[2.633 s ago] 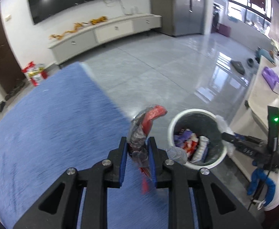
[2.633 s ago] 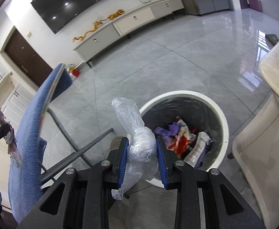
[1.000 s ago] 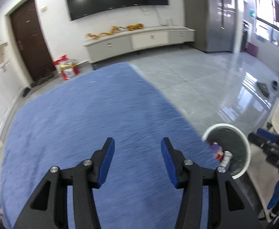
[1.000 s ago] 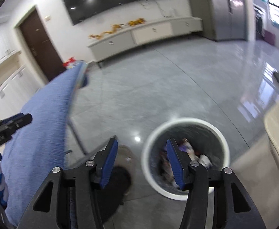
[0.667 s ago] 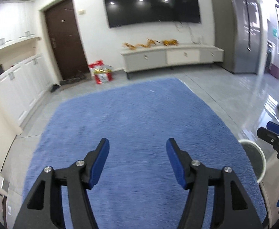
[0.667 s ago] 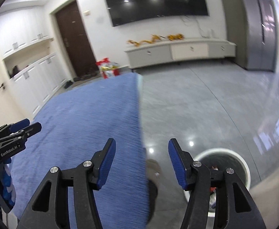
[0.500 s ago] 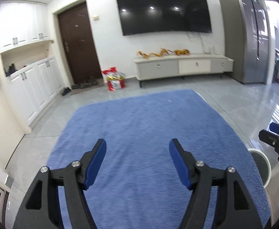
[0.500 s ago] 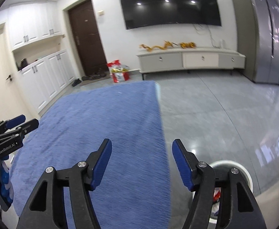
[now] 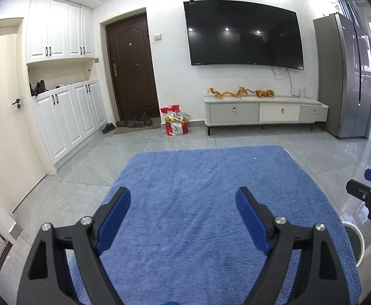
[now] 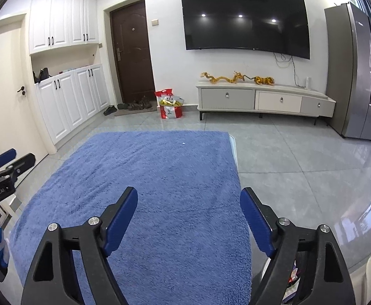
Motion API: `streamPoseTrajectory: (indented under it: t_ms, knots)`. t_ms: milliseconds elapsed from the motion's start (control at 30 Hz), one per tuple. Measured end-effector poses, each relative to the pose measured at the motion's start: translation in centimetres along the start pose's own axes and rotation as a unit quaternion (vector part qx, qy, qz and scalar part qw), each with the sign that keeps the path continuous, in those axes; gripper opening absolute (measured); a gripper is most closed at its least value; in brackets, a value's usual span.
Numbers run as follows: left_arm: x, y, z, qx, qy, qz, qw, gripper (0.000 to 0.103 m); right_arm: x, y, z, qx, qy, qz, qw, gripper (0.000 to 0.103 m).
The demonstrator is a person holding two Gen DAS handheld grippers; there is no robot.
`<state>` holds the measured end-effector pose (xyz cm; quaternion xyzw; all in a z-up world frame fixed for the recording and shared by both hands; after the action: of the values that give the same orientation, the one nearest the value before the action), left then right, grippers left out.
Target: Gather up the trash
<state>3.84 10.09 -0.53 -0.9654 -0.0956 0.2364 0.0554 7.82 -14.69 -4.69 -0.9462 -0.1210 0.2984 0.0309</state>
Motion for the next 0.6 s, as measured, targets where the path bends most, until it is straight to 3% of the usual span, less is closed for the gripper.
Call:
streamPoseTrajectory:
  t_ms: [300,600]
  knots:
    - [-1.0,-3.0,-0.2,-0.022,0.026,-0.017,0.9993,0.096,0.0,-1.1,-0.9,-0.005,0.01,0.019,1.0,0.086]
    - [-1.8,-4.0,0.1,-0.033,0.039,-0.015,0.9986,0.1,-0.8,-3.2,-1.5,-0.03,0.019,0.032,0.999,0.092]
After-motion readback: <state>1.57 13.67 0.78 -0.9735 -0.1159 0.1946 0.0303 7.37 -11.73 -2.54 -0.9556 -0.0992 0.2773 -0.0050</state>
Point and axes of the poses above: each gripper's, at about its wrist camera, not at the fingertips, and x roughly the way its jaws point, y to its right, z to its underside, the point moved 8 cm from there along x, roughly the way its jaws point, and after that the axes turned 5 degrees about -z, right-handed, at the moved point
